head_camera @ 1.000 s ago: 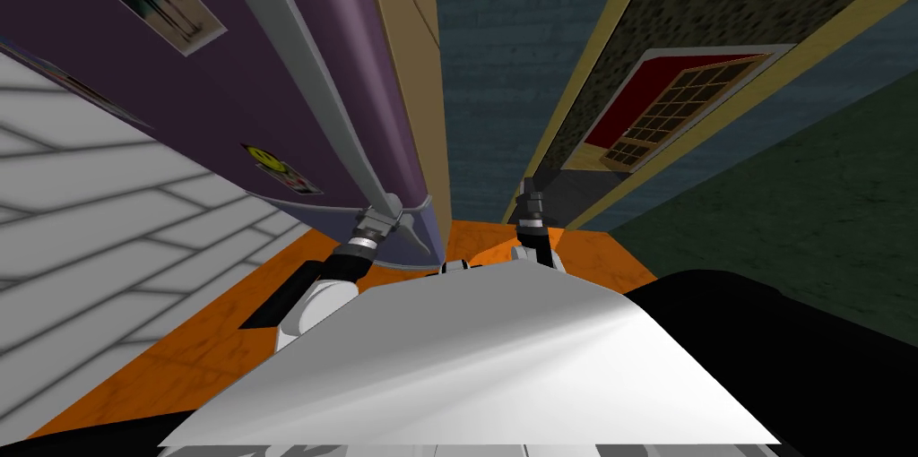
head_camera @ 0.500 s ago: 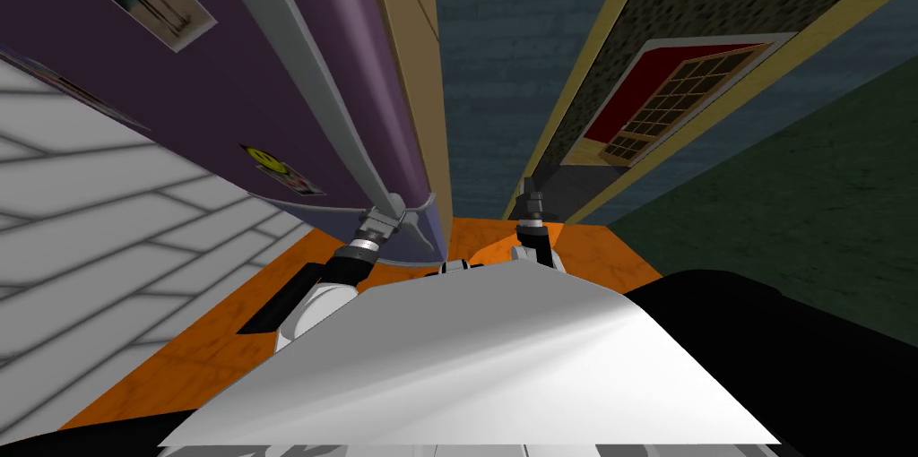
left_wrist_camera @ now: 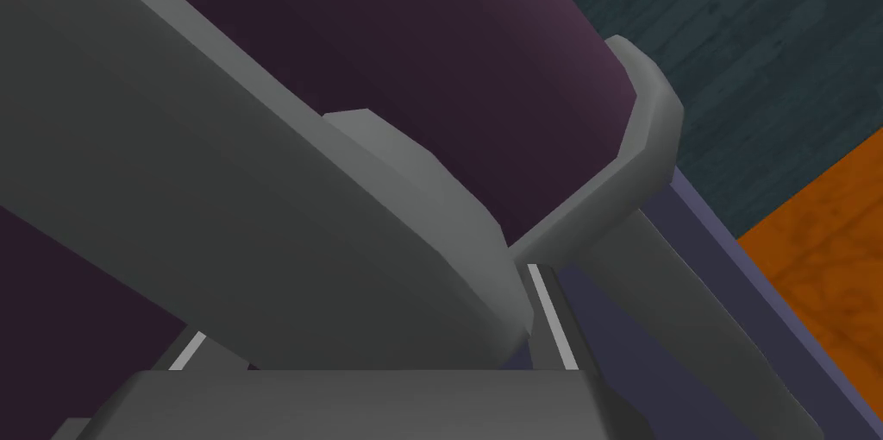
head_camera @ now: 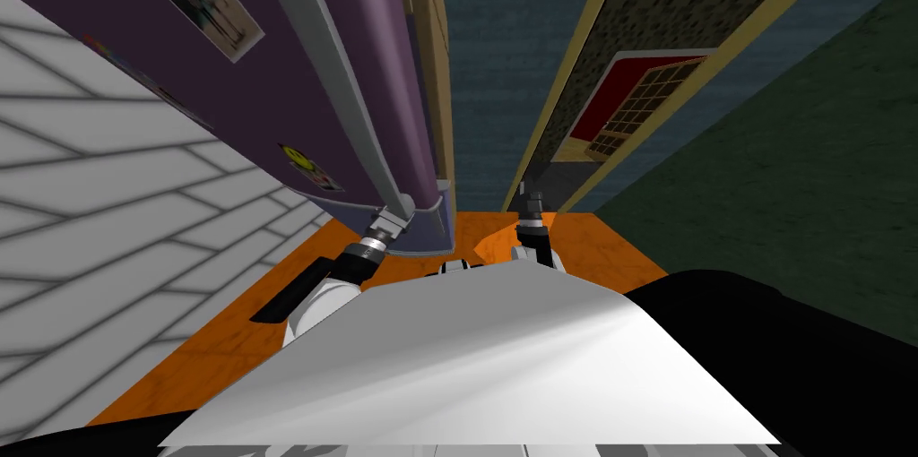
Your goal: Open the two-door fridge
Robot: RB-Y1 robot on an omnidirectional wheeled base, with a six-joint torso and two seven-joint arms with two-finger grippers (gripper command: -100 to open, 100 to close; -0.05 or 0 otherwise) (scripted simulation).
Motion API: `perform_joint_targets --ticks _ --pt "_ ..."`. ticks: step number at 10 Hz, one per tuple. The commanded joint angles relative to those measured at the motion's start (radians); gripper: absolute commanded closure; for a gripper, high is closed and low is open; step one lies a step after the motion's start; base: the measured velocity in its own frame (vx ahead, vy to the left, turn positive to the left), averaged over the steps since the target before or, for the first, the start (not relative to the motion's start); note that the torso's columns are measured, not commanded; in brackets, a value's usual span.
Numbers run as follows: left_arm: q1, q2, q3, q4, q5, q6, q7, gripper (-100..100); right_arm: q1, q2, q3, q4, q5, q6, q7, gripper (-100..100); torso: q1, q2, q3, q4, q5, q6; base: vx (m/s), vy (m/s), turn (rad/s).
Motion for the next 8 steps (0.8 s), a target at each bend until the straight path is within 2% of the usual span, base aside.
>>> perform_joint_targets --ticks 1,4,5,6,7,8 --pt "-0.023 0.018 -0.009 -0.003 0.015 0.008 -0.001 100 0.0 0.0 0.0 0.0 0.0 0.0 0.0 0 -0.005 -0.002 -0.002 0.0 -0.001 0.001 -0.23 0.198 -0.037" --pt "-0.046 0.057 -0.041 -0.004 0.047 0.038 -0.006 100 0.0 0.0 0.0 0.0 0.0 0.0 0.0 0 -0.006 0.0 0.0 0.0 -0.002 0.003 -0.227 0.258 -0.097" --pt "-0.038 0.047 -0.04 0.004 0.035 0.039 -0.004 100 0.0 0.0 0.0 0.0 0.0 0.0 0.0 0 -0.006 0.001 0.0 0.0 -0.002 0.003 -0.104 0.126 -0.049" --pt "-0.043 0.056 -0.06 0.006 0.037 0.049 -0.005 100 0.001 0.0 0.0 0.0 0.0 0.0 0.0 0 -0.014 -0.006 -0.003 -0.002 -0.004 0.002 -0.076 0.169 -0.106" --pt "-0.049 0.063 -0.077 0.006 0.038 0.051 -0.005 100 0.001 0.0 0.0 0.0 0.0 0.0 0.0 0 -0.011 -0.007 -0.004 -0.004 -0.003 0.004 -0.168 0.312 -0.206" --pt "-0.049 0.063 -0.077 0.006 0.038 0.051 -0.005 100 0.0 0.0 0.0 0.0 0.0 0.0 0.0 0 -0.003 -0.001 0.0 -0.003 0.0 0.004 -0.172 0.262 -0.124"
